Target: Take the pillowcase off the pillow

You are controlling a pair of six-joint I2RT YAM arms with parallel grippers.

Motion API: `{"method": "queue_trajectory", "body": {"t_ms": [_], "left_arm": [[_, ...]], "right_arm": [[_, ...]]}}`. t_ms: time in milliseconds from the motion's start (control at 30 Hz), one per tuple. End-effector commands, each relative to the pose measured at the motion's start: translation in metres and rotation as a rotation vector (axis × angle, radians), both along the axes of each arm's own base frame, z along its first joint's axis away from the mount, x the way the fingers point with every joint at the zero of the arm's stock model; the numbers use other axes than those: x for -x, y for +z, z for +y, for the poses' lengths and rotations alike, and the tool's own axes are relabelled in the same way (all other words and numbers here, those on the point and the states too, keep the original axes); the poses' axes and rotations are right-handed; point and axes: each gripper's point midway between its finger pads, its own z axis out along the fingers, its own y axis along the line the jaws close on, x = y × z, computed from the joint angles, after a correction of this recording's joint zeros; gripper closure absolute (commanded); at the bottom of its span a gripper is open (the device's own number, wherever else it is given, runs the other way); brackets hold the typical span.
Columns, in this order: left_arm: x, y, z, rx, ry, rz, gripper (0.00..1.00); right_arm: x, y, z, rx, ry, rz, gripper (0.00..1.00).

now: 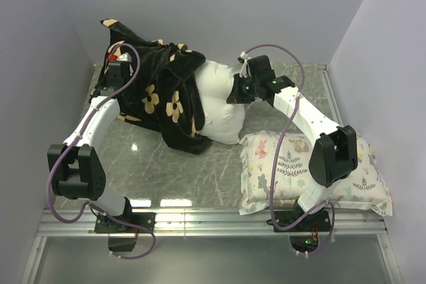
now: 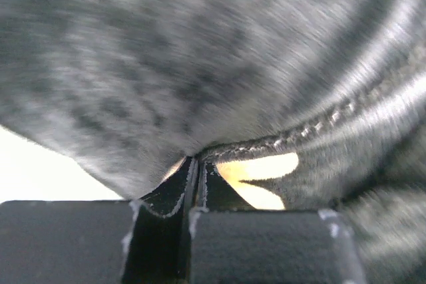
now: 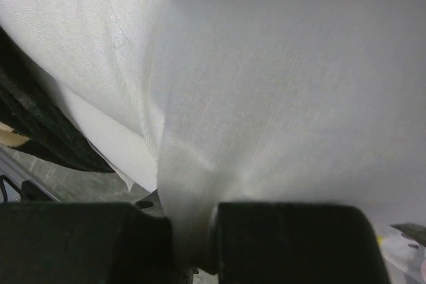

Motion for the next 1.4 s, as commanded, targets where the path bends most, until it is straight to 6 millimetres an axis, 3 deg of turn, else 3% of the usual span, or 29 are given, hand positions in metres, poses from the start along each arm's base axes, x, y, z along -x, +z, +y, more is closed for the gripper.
{"method": "queue_trajectory", "body": {"t_ms": [0, 33, 67, 133, 167, 267, 367, 500, 633, 667, 700, 733, 767, 800, 900, 1000, 1033, 1100, 1133, 1267, 1367], "left_arm": [[0.003, 0.016, 0.063, -0.142, 0.279, 0.009, 1.0], [0.005, 0.024, 0.072, -0.134, 0.313, -0.009, 1.0], [0.011, 0.028, 0.104, -0.108, 0.393, -0.019, 1.0], [0.02, 0.049, 0.13, -0.063, 0.479, -0.083, 1.0], [0.027, 0.056, 0.153, -0.065, 0.544, -0.099, 1.0], [0.044, 0.068, 0.182, -0.082, 0.657, -0.107, 1.0], [0.059, 0.075, 0.196, -0.095, 0.73, -0.127, 1.0], [0.061, 0.082, 0.188, -0.082, 0.697, -0.152, 1.0], [0.062, 0.086, 0.164, -0.12, 0.624, -0.15, 1.0], [0.058, 0.087, 0.144, -0.121, 0.562, -0.16, 1.0], [0.059, 0.095, 0.134, -0.127, 0.533, -0.193, 1.0], [0.059, 0.095, 0.125, -0.133, 0.519, -0.193, 1.0], [0.058, 0.096, 0.108, -0.138, 0.475, -0.195, 1.0], [0.061, 0.093, 0.101, -0.137, 0.457, -0.179, 1.0], [0.064, 0.088, 0.084, -0.122, 0.387, -0.159, 0.98], [0.07, 0.096, 0.057, -0.123, 0.281, -0.197, 0.49], [0.072, 0.099, 0.042, -0.118, 0.23, -0.214, 0.34], [0.081, 0.11, 0.022, -0.102, 0.156, -0.247, 0.12], [0.086, 0.112, 0.002, -0.096, 0.1, -0.254, 0.02], [0.1, 0.106, -0.045, -0.067, -0.027, -0.258, 0.01], [0.099, 0.083, -0.073, -0.06, -0.09, -0.223, 0.01]], "right_arm": [[-0.001, 0.054, -0.021, 0.03, -0.064, -0.113, 1.0], [-0.002, 0.06, -0.025, 0.039, -0.084, -0.126, 1.0], [-0.002, 0.07, -0.03, 0.038, -0.098, -0.142, 1.0], [-0.004, 0.086, -0.041, 0.04, -0.14, -0.167, 1.0], [-0.003, 0.095, -0.047, 0.04, -0.156, -0.181, 1.0], [-0.007, 0.117, -0.077, 0.046, -0.241, -0.217, 1.0], [-0.012, 0.125, -0.112, 0.033, -0.328, -0.227, 1.0], [-0.018, 0.111, -0.115, 0.032, -0.348, -0.197, 1.0], [-0.029, 0.083, -0.092, 0.02, -0.284, -0.148, 1.0], [-0.032, 0.069, -0.078, 0.025, -0.247, -0.121, 1.0], [-0.036, 0.069, -0.069, 0.018, -0.223, -0.127, 1.0], [-0.038, 0.064, -0.062, 0.034, -0.213, -0.124, 1.0], [-0.044, 0.046, -0.055, 0.06, -0.2, -0.09, 1.0], [-0.045, 0.045, -0.047, 0.075, -0.185, -0.081, 1.0], [-0.049, 0.021, -0.042, 0.106, -0.179, -0.033, 1.0], [-0.045, 0.011, -0.048, 0.124, -0.202, -0.04, 0.83], [-0.044, 0.014, -0.051, 0.128, -0.211, -0.055, 0.73], [-0.042, 0.012, -0.055, 0.143, -0.222, -0.06, 0.62], [-0.041, 0.015, -0.058, 0.148, -0.23, -0.067, 0.53], [-0.036, 0.035, -0.06, 0.132, -0.243, -0.116, 0.36], [-0.026, 0.059, -0.055, 0.109, -0.231, -0.168, 0.29]]}}
